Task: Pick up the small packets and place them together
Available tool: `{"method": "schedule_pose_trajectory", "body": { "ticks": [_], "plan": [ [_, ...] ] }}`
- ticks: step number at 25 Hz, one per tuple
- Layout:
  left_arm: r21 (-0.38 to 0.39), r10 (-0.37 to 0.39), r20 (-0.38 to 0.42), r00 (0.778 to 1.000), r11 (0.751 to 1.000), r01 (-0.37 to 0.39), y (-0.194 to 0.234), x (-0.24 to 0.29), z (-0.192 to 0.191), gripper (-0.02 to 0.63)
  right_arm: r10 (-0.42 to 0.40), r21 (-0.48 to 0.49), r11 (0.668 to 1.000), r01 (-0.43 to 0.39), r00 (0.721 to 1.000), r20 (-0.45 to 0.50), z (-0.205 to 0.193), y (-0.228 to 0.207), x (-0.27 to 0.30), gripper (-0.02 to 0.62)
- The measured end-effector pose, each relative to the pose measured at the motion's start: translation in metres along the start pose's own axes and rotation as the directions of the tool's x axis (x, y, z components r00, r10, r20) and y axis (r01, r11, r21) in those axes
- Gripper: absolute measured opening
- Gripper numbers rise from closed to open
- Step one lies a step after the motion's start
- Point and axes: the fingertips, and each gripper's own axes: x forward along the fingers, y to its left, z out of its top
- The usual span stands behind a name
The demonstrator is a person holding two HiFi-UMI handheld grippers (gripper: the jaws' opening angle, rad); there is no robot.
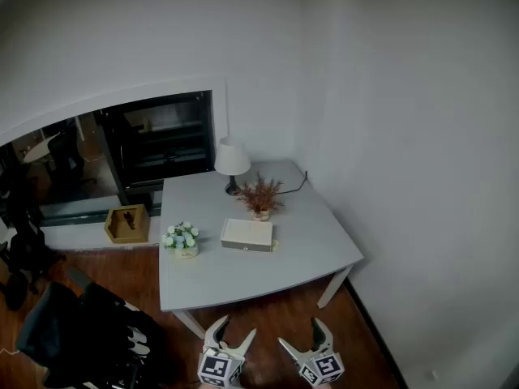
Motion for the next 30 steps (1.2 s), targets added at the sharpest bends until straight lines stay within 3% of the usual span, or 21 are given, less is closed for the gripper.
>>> {"method": "schedule_pose_trajectory", "body": {
  "ticks": [4, 10, 14, 22, 26, 30],
  "plan": [
    [-0.047, -0.019, 0.055, 0.998, 0.999, 0.021, 0.059, 0.066, -0.001, 0.293, -0.058, -0.1, 0.993, 0.057, 0.998, -0.012, 0.0, -0.049, 0.076, 0.483],
    [-0.042, -0.09, 0.043, 0.995, 0.995, 0.092, 0.16, 0.107, 0.023, 0.293, -0.141, -0.102, 0.984, 0.143, 0.99, 0.022, 0.036, -0.036, 0.201, 0.483],
    [-0.087, -0.105, 0.032, 0.994, 0.99, 0.108, 0.2, 0.131, 0.022, 0.285, -0.162, -0.144, 0.977, 0.159, 0.987, -0.008, 0.037, -0.028, 0.244, 0.483],
    [-0.055, -0.11, 0.017, 0.994, 0.992, 0.111, 0.237, 0.168, 0.03, 0.285, -0.197, -0.126, 0.974, 0.186, 0.977, -0.083, 0.026, -0.053, 0.286, 0.483],
    [-0.086, -0.102, -0.016, 0.995, 0.991, 0.1, 0.24, 0.178, 0.016, 0.284, -0.221, -0.123, 0.971, 0.203, 0.963, -0.156, 0.005, -0.076, 0.3, 0.483],
    [-0.087, -0.082, -0.072, 0.994, 0.993, 0.076, 0.243, 0.196, -0.009, 0.282, -0.179, -0.134, 0.979, 0.155, 0.965, -0.192, -0.006, -0.083, 0.315, 0.483]
  ]
}}
